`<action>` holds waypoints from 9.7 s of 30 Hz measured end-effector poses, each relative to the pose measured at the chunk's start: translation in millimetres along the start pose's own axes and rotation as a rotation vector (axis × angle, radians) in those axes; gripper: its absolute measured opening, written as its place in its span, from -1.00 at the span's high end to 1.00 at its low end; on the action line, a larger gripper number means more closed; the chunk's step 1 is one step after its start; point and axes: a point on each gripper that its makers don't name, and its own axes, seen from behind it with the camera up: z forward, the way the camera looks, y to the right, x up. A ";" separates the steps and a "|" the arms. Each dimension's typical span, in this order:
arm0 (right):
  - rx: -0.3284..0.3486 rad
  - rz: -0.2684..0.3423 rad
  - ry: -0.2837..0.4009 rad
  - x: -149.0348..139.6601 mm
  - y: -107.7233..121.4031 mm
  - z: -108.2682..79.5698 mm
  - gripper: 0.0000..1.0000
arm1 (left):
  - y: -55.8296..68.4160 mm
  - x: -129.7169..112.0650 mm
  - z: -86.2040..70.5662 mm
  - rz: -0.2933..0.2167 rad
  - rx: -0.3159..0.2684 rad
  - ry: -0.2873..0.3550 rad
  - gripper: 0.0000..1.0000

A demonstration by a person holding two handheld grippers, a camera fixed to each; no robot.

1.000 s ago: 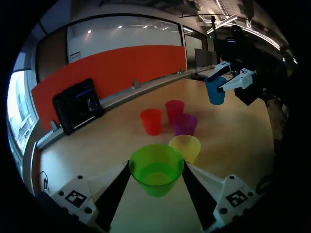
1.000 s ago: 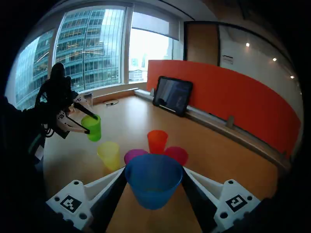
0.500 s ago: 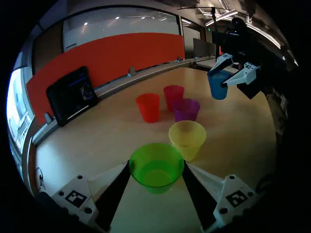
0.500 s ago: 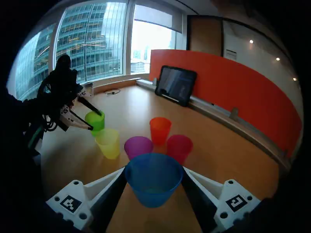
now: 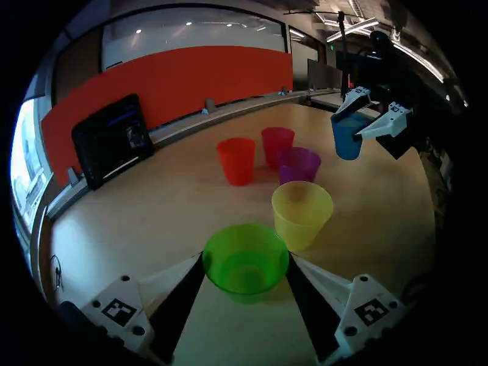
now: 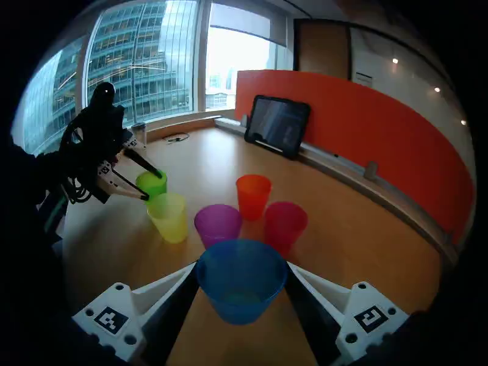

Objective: Pour water

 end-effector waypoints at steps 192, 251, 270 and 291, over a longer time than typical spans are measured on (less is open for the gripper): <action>-0.876 0.256 0.594 32.5 56.4 -163.7 -1.00 | -62.6 11.0 -119.1 -0.285 0.776 0.585 -0.98; -0.828 0.236 0.613 -11.5 79.3 -133.4 -1.00 | -65.9 2.4 -111.6 -0.309 0.752 0.563 -0.99; -0.832 0.284 0.604 -44.0 89.6 -123.5 -1.00 | -65.8 2.6 -111.5 -0.309 0.752 0.563 -0.98; -0.836 0.300 0.548 -58.6 95.0 -113.0 -1.00 | -64.7 3.3 -110.7 -0.309 0.752 0.563 -0.99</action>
